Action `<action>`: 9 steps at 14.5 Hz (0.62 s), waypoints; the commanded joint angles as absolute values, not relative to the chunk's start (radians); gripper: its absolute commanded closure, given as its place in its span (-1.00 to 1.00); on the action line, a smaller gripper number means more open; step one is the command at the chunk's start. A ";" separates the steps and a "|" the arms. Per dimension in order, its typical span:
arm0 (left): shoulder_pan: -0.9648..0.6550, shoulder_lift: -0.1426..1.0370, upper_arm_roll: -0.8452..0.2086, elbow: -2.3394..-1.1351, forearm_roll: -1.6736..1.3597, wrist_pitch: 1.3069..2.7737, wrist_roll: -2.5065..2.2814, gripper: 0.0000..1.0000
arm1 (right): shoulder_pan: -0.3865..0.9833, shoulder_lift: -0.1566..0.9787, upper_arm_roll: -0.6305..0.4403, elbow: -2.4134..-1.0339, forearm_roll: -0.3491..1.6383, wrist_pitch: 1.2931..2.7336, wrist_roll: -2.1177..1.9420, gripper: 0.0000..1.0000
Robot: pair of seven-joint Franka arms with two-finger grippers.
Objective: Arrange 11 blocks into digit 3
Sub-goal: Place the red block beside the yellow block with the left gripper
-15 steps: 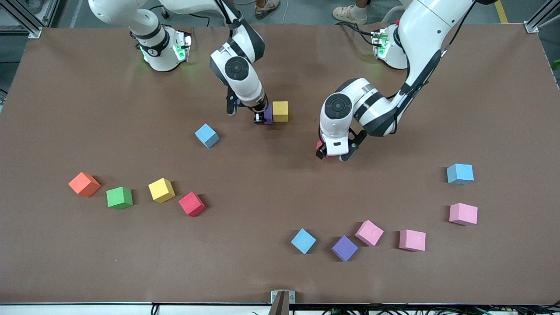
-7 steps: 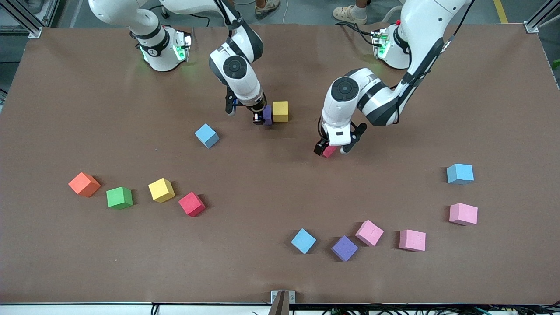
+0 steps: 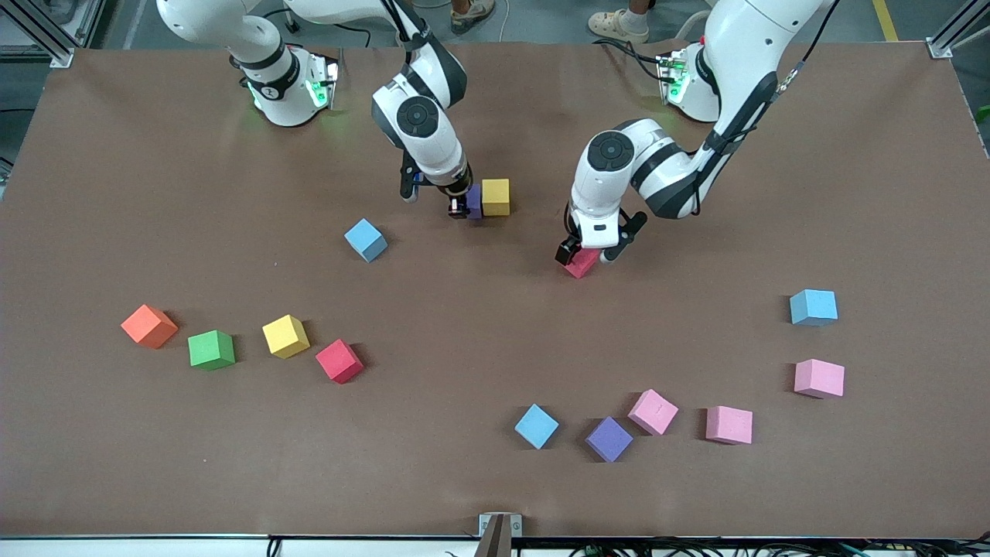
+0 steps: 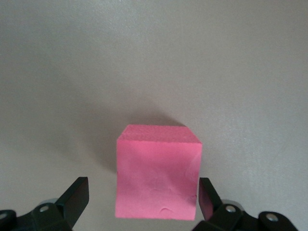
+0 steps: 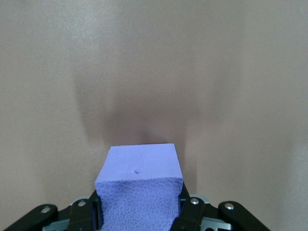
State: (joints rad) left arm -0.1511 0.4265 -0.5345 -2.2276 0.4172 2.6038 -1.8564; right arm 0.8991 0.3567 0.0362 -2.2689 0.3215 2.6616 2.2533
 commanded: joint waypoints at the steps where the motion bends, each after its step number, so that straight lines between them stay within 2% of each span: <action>1: -0.141 0.448 -0.532 -2.232 0.483 2.632 -1.896 -0.84 | 0.914 0.331 0.034 -2.310 0.342 2.678 2.270 0.99; 5: -0.140 0.463 -0.514 -2.214 0.502 2.628 -1.931 0.27 | 0.925 0.328 0.034 -2.310 0.342 2.680 2.272 0.99; 7: -0.141 0.451 -0.515 -2.207 0.505 2.597 -2.038 0.57 | 0.927 0.327 0.034 -2.310 0.342 2.678 2.272 0.99; 9: -0.152 0.433 -0.525 -2.183 0.494 2.525 -2.153 0.73 | 0.931 0.327 0.034 -2.312 0.342 2.678 2.272 0.99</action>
